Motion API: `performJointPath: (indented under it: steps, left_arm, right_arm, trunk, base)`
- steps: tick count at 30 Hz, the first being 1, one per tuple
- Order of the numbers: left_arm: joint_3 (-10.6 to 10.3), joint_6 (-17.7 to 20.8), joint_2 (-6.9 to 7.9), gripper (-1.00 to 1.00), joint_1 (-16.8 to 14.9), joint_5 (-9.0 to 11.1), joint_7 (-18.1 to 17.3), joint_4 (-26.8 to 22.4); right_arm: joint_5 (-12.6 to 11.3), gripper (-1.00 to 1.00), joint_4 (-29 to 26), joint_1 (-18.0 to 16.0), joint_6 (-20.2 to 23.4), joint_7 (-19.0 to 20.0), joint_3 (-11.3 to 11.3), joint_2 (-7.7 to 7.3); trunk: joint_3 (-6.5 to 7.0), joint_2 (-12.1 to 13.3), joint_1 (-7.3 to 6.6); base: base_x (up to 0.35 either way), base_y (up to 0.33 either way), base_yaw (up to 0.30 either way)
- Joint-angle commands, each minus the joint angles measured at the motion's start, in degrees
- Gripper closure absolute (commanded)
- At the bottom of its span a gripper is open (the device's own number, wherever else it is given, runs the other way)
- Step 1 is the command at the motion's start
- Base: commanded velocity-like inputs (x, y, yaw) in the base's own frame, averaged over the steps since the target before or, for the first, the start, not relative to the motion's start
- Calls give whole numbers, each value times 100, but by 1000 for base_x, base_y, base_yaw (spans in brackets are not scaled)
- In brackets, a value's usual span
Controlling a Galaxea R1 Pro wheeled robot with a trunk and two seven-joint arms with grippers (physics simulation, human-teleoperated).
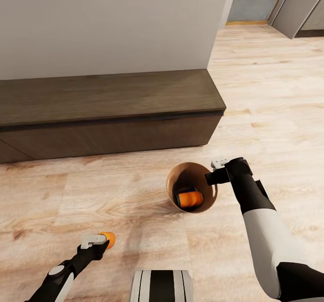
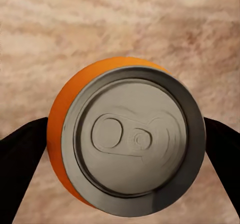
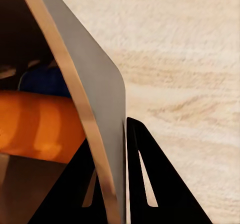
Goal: Put the three can of soda from the living room inside the tash can in the kitchen.
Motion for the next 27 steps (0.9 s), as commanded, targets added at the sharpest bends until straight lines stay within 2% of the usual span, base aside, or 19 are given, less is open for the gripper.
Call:
performJointPath:
  steps: [1, 15, 22, 27]
  left_arm:
    - [0, -2, 0, 100, 0, -20, 3, 4]
    - [-24, 8, 0, 100, -1, -41, 3, 9]
    - [-24, 41, 0, 100, -1, -27, -2, 62]
    - [-10, 67, 3, 100, 1, -16, -15, 29]
  right_arm:
    - [-112, 100, 0, 0, 40, 33, -2, 1]
    - [-112, 100, 0, 2, 40, 33, -1, 15]
    - [-110, 100, 31, 66, 40, 44, -16, 147]
    - [-112, 100, 71, 146, 40, 413, -34, 168]
  trunk:
    - [0, 0, 0]
    - [288, 17, -34]
    - [443, 27, -52]
    - [554, 33, -65]
  base:
    - [0, 0, 0]
    - [0, 0, 0]
    - [0, 0, 0]
    - [0, 0, 0]
